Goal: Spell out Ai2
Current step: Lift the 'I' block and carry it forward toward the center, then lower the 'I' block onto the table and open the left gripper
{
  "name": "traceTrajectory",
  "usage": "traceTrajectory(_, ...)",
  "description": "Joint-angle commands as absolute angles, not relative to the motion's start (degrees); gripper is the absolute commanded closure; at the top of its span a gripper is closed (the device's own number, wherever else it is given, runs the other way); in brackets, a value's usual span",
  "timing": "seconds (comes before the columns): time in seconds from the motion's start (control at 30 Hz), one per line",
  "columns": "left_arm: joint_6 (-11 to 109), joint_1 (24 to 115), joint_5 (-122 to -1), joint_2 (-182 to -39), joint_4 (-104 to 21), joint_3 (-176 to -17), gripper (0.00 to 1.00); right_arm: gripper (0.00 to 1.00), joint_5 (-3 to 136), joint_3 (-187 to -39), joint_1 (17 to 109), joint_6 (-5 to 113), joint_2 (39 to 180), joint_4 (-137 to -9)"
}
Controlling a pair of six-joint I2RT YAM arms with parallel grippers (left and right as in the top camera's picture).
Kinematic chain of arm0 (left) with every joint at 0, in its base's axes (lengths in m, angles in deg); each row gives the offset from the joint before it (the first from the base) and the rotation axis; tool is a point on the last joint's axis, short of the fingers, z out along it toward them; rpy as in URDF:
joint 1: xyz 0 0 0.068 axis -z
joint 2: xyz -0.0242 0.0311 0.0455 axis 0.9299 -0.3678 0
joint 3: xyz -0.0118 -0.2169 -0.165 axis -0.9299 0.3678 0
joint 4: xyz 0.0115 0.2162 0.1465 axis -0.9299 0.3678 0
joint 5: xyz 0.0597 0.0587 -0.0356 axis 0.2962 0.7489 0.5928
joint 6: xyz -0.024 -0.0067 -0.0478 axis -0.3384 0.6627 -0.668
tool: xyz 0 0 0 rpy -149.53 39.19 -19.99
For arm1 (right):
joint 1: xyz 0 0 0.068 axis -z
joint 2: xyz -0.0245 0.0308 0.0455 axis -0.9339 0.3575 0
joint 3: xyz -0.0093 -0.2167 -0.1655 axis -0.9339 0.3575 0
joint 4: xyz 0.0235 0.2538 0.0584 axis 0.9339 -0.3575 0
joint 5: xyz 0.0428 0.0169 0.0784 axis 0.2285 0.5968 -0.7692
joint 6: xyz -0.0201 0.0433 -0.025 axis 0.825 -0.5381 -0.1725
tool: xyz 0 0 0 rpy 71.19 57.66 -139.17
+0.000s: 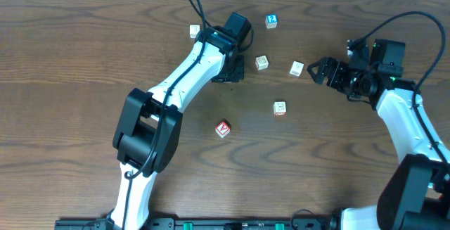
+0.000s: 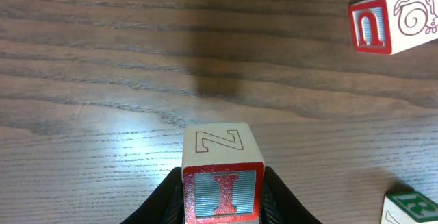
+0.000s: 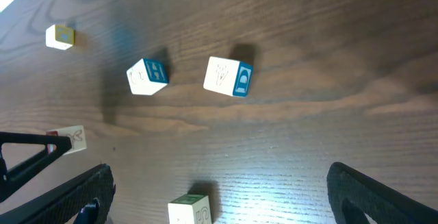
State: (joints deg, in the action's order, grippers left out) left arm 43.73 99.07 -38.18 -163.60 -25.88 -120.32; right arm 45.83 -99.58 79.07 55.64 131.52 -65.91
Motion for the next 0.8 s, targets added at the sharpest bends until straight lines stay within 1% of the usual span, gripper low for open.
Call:
traceTrajectory(0.0, 43.09, 99.53, -38.49, -165.11, -25.73, -121.59, 0.94, 0.01, 45.39, -100.83, 79.49, 56.42, 131.74, -66.33)
traceTrajectory(0.33, 42.24, 101.35, -38.44, -166.51, -25.62, -121.56, 0.94, 0.01, 45.39, -100.83, 79.49, 56.42, 131.74, -66.79)
traceTrajectory(0.77, 40.67, 101.35, -37.98, -168.24, -24.83, -121.54, 0.95, 0.01, 45.39, -100.83, 79.49, 56.42, 131.74, -67.47)
